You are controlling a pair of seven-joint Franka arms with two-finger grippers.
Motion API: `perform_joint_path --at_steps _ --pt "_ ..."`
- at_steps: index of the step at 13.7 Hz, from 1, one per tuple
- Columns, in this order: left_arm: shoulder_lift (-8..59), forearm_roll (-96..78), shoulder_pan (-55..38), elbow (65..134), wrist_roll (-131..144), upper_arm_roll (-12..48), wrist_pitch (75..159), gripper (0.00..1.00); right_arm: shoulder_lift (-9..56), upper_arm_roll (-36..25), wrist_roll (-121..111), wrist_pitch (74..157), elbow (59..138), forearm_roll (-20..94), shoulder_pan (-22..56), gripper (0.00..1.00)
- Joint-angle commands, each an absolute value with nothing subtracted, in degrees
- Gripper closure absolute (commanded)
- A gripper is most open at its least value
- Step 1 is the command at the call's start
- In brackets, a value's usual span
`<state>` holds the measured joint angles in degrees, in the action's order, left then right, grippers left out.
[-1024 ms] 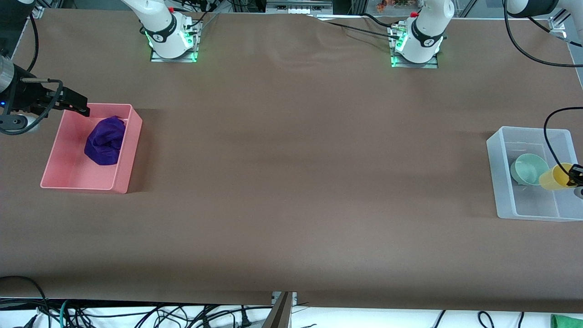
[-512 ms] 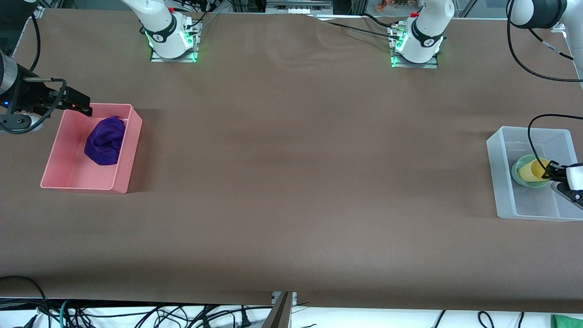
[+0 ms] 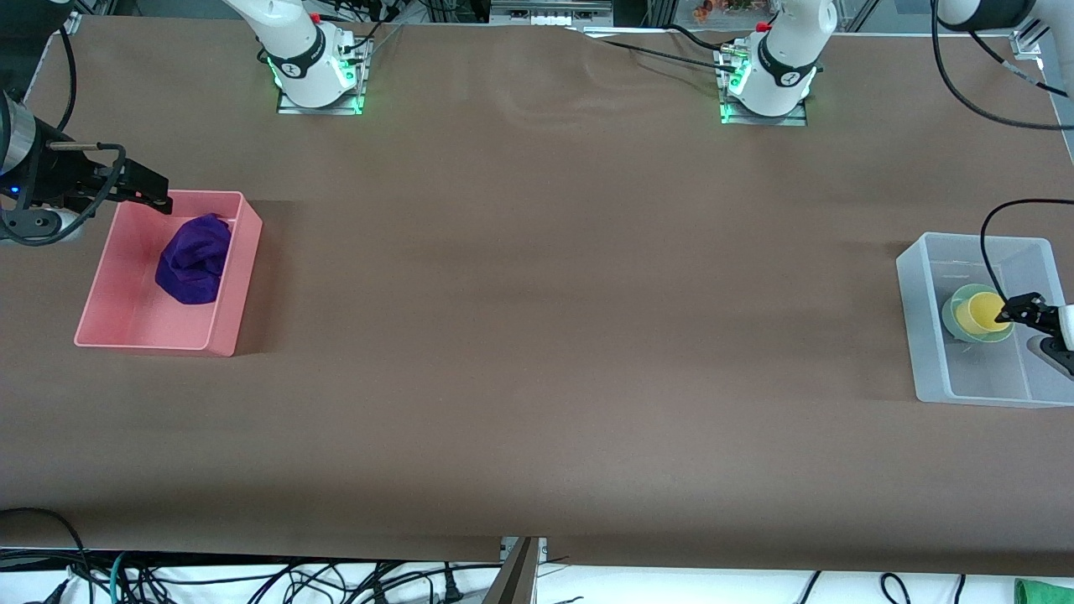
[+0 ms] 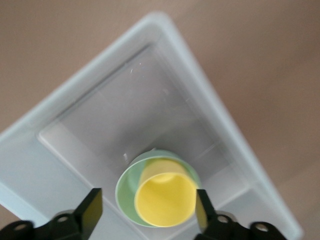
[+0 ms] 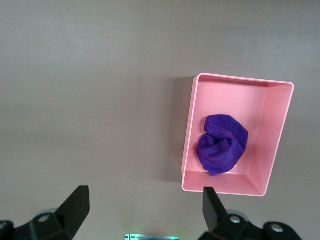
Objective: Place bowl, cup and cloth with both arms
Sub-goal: 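Open the left gripper to release the cup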
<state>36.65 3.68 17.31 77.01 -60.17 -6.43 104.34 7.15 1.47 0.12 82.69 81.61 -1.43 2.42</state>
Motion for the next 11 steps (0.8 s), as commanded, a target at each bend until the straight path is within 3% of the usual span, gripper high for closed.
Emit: perform_joint_path --at_steps 1,6,9,11 --pt "29.3 3.1 11.1 78.2 -52.2 -5.8 98.4 0.0 7.8 1.8 0.5 82.1 79.9 -1.7 2.3 0.0" --pt "20.1 1.8 -3.2 79.2 -38.3 -6.4 92.1 0.0 7.8 1.8 0.7 82.1 79.9 -1.6 2.3 0.0" --pt "13.8 1.2 -6.3 80.4 -26.1 -5.3 85.0 0.0 7.8 1.8 0.7 82.1 79.9 -1.7 2.5 0.0" --pt "3.9 1.5 -1.1 88.9 -14.1 4.7 84.1 0.0 7.8 1.8 0.6 82.1 79.9 -1.7 2.5 0.0"
